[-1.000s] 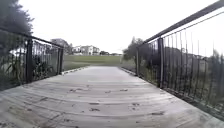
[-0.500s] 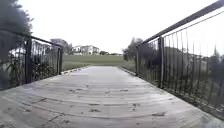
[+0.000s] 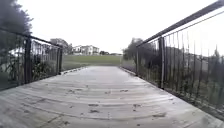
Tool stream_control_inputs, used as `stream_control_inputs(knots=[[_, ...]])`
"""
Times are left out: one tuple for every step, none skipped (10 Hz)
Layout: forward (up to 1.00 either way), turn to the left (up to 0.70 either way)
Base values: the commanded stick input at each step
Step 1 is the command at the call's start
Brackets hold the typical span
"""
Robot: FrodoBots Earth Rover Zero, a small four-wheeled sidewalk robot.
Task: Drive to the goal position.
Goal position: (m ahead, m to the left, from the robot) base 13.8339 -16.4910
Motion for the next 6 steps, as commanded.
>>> stream_control_inputs(knots=[[0.09, 0.00], [0.09, 0.00], [0.09, 0.00], [0.09, 0.00], [0.09, 0.00], [0.09, 0.00]])
